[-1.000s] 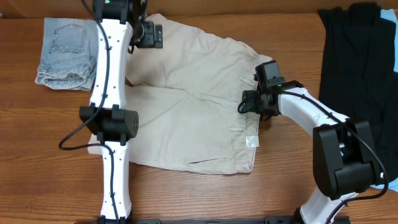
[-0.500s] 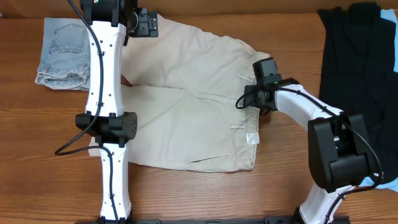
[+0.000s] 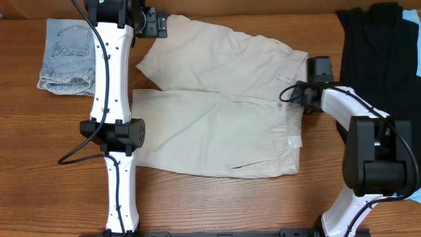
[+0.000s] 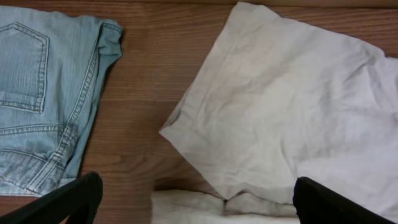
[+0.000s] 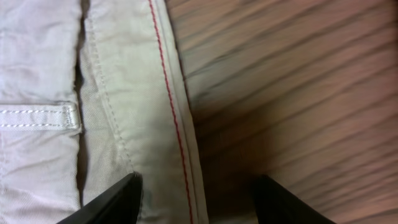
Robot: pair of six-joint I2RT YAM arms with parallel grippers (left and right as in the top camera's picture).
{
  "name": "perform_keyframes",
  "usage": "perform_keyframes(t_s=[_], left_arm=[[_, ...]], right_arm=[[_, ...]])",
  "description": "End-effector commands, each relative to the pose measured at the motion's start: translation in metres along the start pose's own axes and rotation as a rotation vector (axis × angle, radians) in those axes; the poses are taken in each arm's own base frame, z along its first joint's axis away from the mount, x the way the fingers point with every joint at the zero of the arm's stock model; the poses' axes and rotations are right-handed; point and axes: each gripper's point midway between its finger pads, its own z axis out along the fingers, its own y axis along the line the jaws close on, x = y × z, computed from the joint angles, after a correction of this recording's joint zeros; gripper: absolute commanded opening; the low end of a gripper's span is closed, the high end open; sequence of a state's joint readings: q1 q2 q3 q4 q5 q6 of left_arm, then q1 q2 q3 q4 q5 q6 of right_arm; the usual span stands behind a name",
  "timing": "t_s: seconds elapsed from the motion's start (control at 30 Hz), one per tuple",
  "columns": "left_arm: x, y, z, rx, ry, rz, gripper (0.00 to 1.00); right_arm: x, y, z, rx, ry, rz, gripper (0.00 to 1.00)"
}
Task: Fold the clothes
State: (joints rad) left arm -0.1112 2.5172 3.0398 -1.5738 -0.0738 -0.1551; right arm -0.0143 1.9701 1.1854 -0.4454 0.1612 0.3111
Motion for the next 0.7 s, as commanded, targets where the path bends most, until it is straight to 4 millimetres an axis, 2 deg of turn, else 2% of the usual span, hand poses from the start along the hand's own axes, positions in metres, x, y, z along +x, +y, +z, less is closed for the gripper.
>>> perform_keyframes(t_s=[0.0, 0.1, 0.13, 0.2, 0.3, 0.33, 0.37, 0.4, 0.43, 0.47, 0.5, 0.53, 0.67], left_arm=[[-0.007, -0.001, -0.012, -0.006, -0.041, 0.004, 1.0], [-0.01, -0.001, -0.012, -0.005, -0.054, 0.039, 1.0], [-0.011, -0.001, -0.012, -0.005, -0.057, 0.048, 1.0], [-0.012, -0.001, -0.013, -0.005, -0.062, 0.054, 1.0], [-0.012, 0.0, -0.022, -0.003, -0.072, 0.053, 1.0], [-0.012, 0.001, -0.037, -0.002, -0.085, 0.051, 1.0], [-0.01, 0.002, -0.045, -0.001, -0.09, 0.05, 1.0], [-0.005, 0.008, -0.067, -0.02, -0.096, 0.008, 1.0], [-0.003, 0.013, -0.079, -0.041, -0.102, -0.029, 1.0], [-0.004, 0.014, -0.087, -0.04, -0.118, -0.036, 1.0], [-0.004, 0.008, -0.1, 0.004, -0.135, -0.037, 1.0], [-0.004, -0.003, -0.111, 0.072, -0.145, -0.033, 1.0], [0.001, -0.033, -0.158, 0.277, -0.185, -0.012, 1.0]], right_arm=[[0.023, -0.034, 0.027, 0.104, 0.067, 0.012, 0.62], [-0.001, -0.027, 0.022, 0.082, 0.008, 0.003, 0.68], [-0.008, -0.024, 0.018, 0.069, 0.003, 0.005, 0.75], [-0.018, -0.019, 0.009, 0.055, 0.008, 0.006, 0.82], [-0.045, -0.009, -0.029, 0.038, 0.0, 0.012, 0.86], [-0.066, -0.004, -0.068, 0.02, -0.039, 0.038, 0.9], [-0.078, 0.003, -0.099, -0.016, -0.066, 0.049, 0.92], [-0.087, 0.014, -0.15, -0.098, -0.092, 0.062, 0.97], [-0.087, 0.018, -0.18, -0.142, -0.105, 0.079, 1.0], [-0.086, 0.019, -0.193, -0.158, -0.113, 0.086, 1.0], [-0.082, 0.021, -0.222, -0.195, -0.131, 0.1, 1.0], [-0.077, 0.021, -0.24, -0.213, -0.146, 0.109, 1.0], [-0.044, 0.01, -0.312, -0.264, -0.188, 0.132, 1.0]])
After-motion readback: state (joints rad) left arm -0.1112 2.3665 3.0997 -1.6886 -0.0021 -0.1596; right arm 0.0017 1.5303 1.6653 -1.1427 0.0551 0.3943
